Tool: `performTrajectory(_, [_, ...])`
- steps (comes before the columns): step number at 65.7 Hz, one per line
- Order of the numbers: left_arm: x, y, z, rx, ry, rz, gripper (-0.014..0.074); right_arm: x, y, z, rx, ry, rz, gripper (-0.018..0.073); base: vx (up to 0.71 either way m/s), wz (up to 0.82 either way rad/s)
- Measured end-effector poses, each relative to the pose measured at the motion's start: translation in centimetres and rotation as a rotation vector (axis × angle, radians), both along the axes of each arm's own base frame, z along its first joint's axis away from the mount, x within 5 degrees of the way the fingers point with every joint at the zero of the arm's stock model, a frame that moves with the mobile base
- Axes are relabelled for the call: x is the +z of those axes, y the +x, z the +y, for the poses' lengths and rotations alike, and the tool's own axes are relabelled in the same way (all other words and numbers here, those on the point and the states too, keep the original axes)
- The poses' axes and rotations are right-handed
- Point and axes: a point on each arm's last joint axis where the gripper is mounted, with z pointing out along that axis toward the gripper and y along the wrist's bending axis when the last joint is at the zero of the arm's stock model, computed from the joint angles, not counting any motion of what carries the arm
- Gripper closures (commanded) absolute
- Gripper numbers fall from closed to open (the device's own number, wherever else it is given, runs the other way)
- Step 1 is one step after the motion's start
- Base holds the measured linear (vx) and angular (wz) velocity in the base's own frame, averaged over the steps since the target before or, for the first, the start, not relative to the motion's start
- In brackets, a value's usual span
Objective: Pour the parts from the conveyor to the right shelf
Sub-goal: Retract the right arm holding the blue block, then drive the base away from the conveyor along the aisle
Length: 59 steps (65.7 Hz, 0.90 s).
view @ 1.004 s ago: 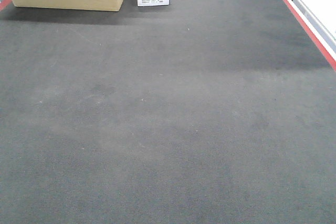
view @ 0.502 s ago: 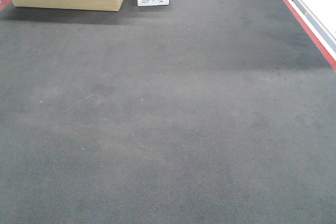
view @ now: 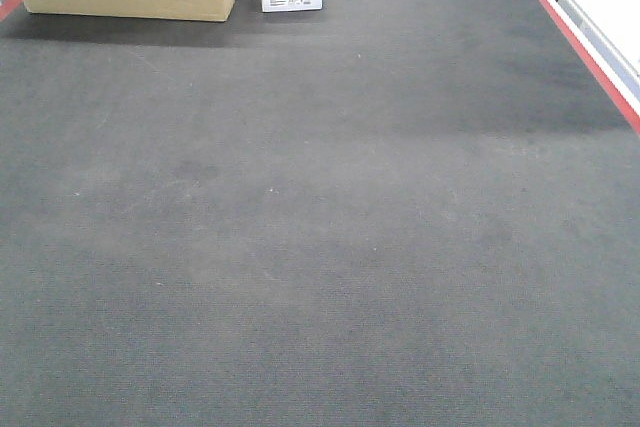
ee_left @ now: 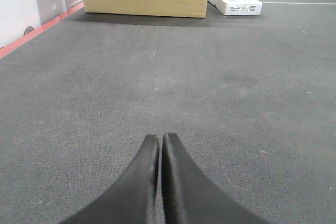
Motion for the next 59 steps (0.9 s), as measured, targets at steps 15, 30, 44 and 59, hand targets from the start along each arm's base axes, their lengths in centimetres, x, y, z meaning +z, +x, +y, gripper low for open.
performTrajectory(15, [0.0,0.0,0.0,0.0,0.0,0.0,0.0603,0.0,0.0,0.0,0.0,0.0,0.0,0.0564,0.0,0.0])
performTrajectory(30, [0.0,0.0,0.0,0.0,0.0,0.0,0.0603,-0.01,0.0,0.0,0.0,0.0,0.001,0.0564,0.0,0.0])
performTrajectory(44, [0.0,0.0,0.0,0.0,0.0,0.0,0.0603,-0.01,0.0,0.0,0.0,0.0,0.001,0.0564,-0.03,-0.02])
performTrajectory(59, [0.0,0.0,0.0,0.0,0.0,0.0,0.0603,-0.01,0.0,0.0,0.0,0.0,0.001,0.0564,-0.18,-0.11])
